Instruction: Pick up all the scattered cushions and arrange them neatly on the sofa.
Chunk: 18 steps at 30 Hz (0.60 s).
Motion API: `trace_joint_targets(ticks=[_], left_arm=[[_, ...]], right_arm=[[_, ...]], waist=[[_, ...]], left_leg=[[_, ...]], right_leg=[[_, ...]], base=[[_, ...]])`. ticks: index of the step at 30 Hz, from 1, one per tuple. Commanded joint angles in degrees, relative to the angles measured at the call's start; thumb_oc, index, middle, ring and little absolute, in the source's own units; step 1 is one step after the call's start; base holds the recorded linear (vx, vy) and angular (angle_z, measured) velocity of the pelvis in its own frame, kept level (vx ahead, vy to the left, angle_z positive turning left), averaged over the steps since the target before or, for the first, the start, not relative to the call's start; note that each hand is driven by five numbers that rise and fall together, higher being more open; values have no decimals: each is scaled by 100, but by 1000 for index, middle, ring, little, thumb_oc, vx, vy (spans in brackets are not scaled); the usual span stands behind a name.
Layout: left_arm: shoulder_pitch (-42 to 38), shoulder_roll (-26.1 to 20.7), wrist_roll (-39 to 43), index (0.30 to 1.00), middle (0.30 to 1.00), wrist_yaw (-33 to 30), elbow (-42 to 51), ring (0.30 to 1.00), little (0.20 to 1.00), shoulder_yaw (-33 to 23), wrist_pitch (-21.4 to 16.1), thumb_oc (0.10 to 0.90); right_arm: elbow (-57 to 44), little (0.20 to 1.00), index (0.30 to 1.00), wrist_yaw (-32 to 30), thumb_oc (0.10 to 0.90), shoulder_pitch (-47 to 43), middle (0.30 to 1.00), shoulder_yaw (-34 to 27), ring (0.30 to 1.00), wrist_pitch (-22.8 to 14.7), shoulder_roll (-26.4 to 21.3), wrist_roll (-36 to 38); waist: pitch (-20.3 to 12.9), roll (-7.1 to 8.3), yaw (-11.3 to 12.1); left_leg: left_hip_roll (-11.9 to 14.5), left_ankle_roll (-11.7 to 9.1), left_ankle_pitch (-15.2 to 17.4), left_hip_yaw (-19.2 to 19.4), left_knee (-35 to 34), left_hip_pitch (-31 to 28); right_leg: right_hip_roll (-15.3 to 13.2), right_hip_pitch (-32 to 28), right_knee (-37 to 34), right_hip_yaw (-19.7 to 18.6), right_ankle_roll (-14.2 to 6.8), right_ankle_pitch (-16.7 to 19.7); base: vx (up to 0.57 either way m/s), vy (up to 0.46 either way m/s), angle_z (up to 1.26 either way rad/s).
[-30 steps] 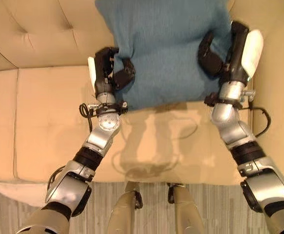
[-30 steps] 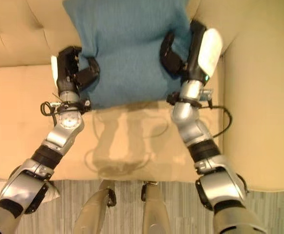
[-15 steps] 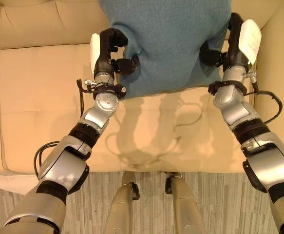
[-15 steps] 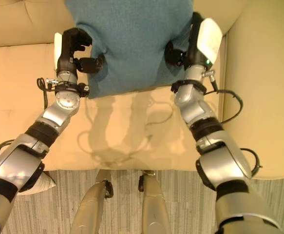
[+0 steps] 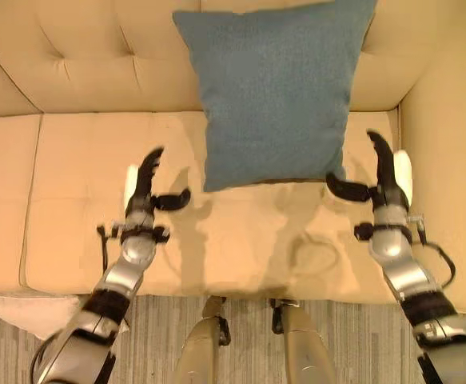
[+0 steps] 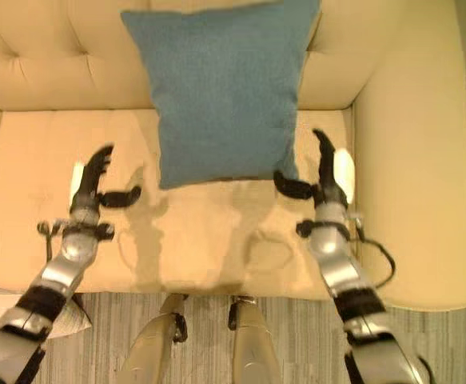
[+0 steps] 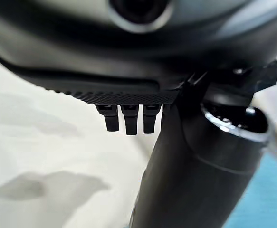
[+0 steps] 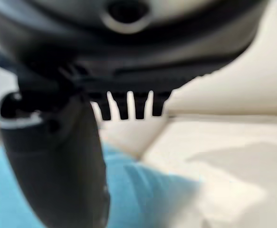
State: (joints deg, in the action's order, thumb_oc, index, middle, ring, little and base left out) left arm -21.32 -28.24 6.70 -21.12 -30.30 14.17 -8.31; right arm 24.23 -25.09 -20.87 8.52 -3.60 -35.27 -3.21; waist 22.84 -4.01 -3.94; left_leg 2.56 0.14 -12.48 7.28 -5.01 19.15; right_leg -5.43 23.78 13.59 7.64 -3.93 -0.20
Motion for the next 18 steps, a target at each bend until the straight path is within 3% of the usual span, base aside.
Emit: trace_joint_targets(ticks=[1,6,10,13,18], left_arm=[[267,18,-195,900,900,415,193,900,900,-181,-365,800],[1406,127,-218,900,900,873,-90,900,900,-502,-253,800],[2140,403,-239,900,900,1165,-762,900,900,-786,-141,800],[2370,532,-193,900,900,1193,-1071,900,900,-938,-105,800],[2473,687,-576,900,900,1282,-2509,900,900,-851,73,800]], right_arm=[[-14,900,900,237,800,237,900,-168,900,-502,145,81],[252,900,900,870,800,1191,900,-429,900,-469,387,360],[933,900,900,1285,800,1712,900,-307,900,-412,725,163],[1321,900,900,1392,800,1830,900,-214,900,-380,893,56],[2591,900,900,1525,800,2028,900,-36,900,-272,1390,39]], waist=[[-1047,563,14],[-1260,618,11],[-1513,655,100],[-1585,678,148],[-1592,698,218]], left_leg=[[-112,-345,852,234,1,-586],[-143,-310,963,245,1,-996],[-172,-249,1104,256,25,-1424],[-191,-218,1174,268,33,-1597],[-207,-138,1199,125,15,-1912]], right_leg=[[-51,-839,-1402,-9,-372,337],[-84,-1297,-1484,31,-452,305],[-126,-1706,-1453,71,-507,235],[-125,-1862,-1466,52,-532,230],[-22,-2034,-1011,-144,-543,40]], base=[[86,51,-9],[45,67,-6],[32,99,-2],[20,85,-4],[-39,39,-5]])
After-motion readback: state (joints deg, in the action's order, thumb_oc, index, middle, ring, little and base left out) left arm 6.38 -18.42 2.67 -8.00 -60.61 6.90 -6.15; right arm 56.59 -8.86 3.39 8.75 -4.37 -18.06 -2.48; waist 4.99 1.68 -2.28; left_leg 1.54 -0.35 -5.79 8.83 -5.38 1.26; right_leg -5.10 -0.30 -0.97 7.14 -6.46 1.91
